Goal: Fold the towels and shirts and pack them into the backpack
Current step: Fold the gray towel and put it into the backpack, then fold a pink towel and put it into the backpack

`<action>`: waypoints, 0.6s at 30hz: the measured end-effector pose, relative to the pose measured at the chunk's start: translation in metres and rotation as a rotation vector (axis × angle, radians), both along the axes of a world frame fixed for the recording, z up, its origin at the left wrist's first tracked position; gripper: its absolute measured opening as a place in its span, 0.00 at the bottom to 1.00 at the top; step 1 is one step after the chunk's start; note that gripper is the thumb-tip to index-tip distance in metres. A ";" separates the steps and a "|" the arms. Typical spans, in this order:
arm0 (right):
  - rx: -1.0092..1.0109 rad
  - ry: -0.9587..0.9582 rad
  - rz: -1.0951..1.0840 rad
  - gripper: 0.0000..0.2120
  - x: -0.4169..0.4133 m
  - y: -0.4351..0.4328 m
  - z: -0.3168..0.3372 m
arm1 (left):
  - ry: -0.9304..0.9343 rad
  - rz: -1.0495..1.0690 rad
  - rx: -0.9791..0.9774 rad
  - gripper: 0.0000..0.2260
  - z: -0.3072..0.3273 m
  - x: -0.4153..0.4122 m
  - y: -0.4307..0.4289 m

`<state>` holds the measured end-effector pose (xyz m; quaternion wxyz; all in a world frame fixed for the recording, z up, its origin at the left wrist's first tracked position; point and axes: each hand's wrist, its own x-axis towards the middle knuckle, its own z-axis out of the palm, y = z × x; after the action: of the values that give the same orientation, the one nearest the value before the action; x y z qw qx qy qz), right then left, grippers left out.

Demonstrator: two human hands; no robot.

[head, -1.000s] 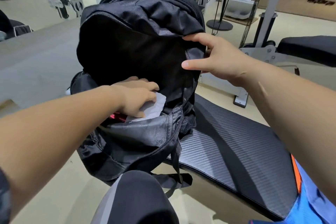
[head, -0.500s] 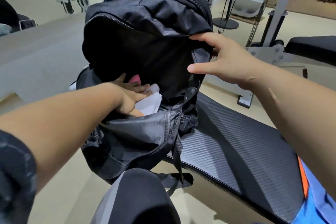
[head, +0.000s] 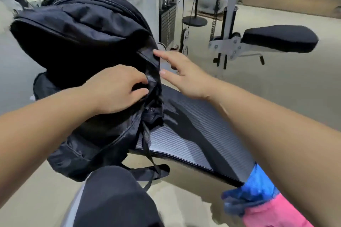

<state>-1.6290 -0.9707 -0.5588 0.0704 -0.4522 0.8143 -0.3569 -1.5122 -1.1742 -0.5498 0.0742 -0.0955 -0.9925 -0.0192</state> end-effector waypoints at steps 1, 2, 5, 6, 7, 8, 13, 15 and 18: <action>0.015 -0.001 -0.022 0.26 0.003 0.014 -0.004 | 0.030 -0.034 -0.006 0.24 0.005 0.002 0.021; 0.042 -0.004 -0.052 0.26 0.006 0.030 -0.008 | 0.049 -0.069 -0.020 0.22 0.007 0.004 0.043; 0.147 -0.004 -0.186 0.29 0.011 0.089 -0.033 | 0.057 -0.151 -0.052 0.23 0.002 0.003 0.105; 0.190 -0.006 -0.241 0.31 0.012 0.111 -0.043 | 0.038 -0.162 -0.043 0.24 -0.002 -0.001 0.125; 0.240 -0.015 -0.295 0.31 0.014 0.134 -0.052 | 0.004 -0.165 -0.026 0.24 -0.008 -0.005 0.145; 0.295 -0.018 -0.341 0.32 0.018 0.158 -0.062 | -0.031 -0.170 -0.011 0.23 -0.016 -0.010 0.164; 0.503 0.076 -0.588 0.31 0.041 0.259 -0.097 | -0.177 -0.205 0.042 0.22 -0.066 -0.029 0.259; 0.478 0.140 -0.727 0.27 0.052 0.288 -0.106 | -0.221 -0.239 0.063 0.21 -0.084 -0.029 0.294; 0.426 0.150 -0.926 0.22 0.067 0.328 -0.118 | -0.259 -0.278 0.113 0.20 -0.103 -0.023 0.338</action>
<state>-1.5623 -0.6425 -0.6767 -0.0629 -0.0440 0.9867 -0.1434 -1.5356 -0.8361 -0.6526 -0.0523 -0.2240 -0.9683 -0.0972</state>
